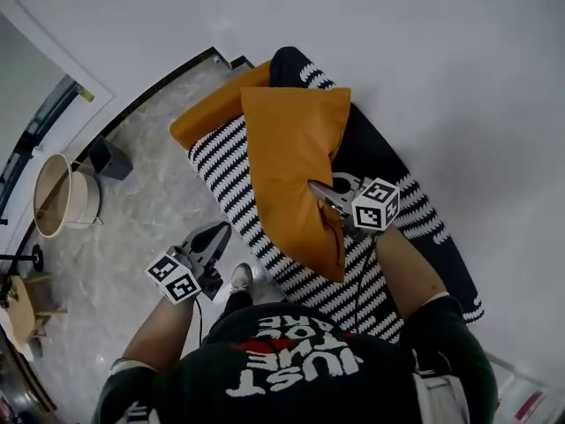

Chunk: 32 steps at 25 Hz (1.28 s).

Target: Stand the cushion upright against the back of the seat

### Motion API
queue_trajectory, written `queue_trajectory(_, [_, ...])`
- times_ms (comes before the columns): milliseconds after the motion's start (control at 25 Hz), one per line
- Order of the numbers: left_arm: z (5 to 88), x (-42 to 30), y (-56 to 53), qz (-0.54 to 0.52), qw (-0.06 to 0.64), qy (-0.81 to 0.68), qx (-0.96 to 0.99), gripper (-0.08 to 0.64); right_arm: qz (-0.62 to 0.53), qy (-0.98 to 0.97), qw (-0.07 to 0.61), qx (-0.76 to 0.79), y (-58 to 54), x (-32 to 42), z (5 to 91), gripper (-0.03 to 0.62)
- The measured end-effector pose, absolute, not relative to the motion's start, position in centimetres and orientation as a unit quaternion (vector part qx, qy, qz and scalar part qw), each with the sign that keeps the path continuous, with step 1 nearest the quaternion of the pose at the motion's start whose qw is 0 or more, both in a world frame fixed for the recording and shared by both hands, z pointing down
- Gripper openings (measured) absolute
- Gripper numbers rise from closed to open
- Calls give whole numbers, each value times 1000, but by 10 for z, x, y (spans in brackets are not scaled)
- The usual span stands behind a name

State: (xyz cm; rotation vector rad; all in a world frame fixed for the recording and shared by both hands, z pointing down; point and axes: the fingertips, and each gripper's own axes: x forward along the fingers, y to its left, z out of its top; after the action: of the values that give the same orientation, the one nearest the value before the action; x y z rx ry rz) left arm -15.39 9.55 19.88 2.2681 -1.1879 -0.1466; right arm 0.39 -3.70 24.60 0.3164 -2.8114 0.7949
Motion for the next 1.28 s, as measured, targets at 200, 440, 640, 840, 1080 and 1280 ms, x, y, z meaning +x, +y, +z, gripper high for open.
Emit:
queue_trajectory(200, [165,-164,103,-70,258,-468,842,11,232,-966,74,85,-43,-19,185,37])
queue_trajectory(440, [150,-175,104,-86,248,-483,835,11,186,-979,39,74,-69,-44,131,37])
queue_trajectory(640, [153,-202,91,-100,251,-490,829,11,171,-982,19,82,-109,-75,102,35])
queue_trajectory(840, [176,-243,49,-120,263,-485,825,11,160,-983,38,83,-169,-129,110,35])
queue_trajectory(1080, [217,-305,-9,-113,288,-479,821,11,170,-981,58,79,-246,-205,152,36])
queue_trajectory(1280, [244,-345,-46,-90,299,-488,815,11,182,-979,54,77,-304,-235,193,36])
